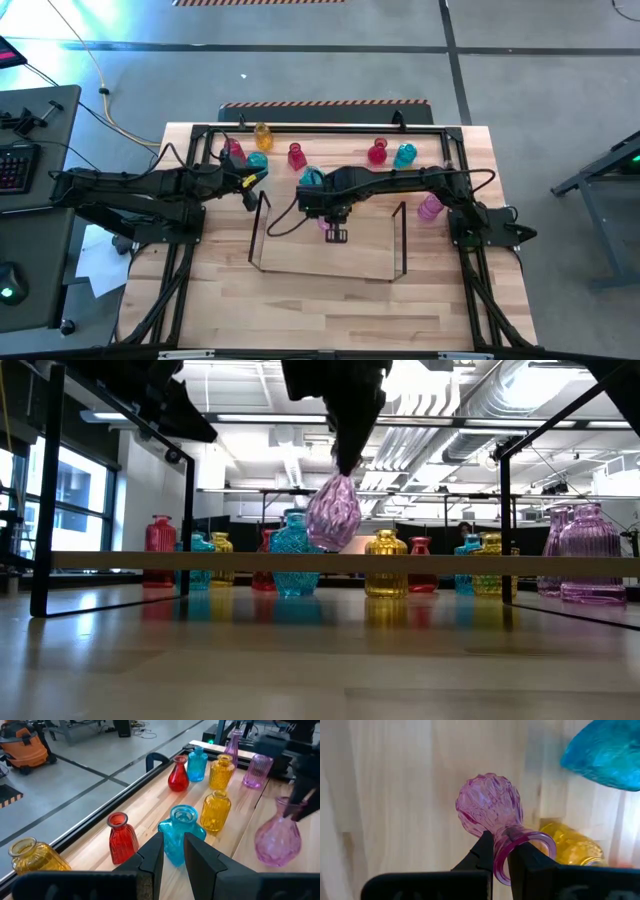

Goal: Sort vases onto shelf
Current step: Put the top violet vase on the shelf

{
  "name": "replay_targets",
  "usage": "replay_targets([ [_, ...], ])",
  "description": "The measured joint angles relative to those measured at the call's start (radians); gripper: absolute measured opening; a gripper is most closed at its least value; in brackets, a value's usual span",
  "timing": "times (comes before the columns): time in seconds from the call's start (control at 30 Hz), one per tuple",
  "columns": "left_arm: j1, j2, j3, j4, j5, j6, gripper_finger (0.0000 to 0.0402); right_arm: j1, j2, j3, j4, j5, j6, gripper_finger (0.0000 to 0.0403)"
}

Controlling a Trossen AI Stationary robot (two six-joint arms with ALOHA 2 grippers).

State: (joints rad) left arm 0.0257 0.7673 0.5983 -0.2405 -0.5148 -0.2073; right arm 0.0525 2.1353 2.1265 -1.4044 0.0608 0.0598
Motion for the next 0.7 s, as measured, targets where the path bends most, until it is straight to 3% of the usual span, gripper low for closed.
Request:
replay_targets([
  [0.47,0.0,0.0,0.0,0.003,0.007,-0.001,0.0067,0.001,0.03,-0.001,-0.026,-0.009,0.012,0.0003],
  [0.7,0.0,0.0,0.0,0.004,0.007,-0.001,0.0067,0.003,0.033,-0.001,-0.003,-0.013,0.008,0.0048],
])
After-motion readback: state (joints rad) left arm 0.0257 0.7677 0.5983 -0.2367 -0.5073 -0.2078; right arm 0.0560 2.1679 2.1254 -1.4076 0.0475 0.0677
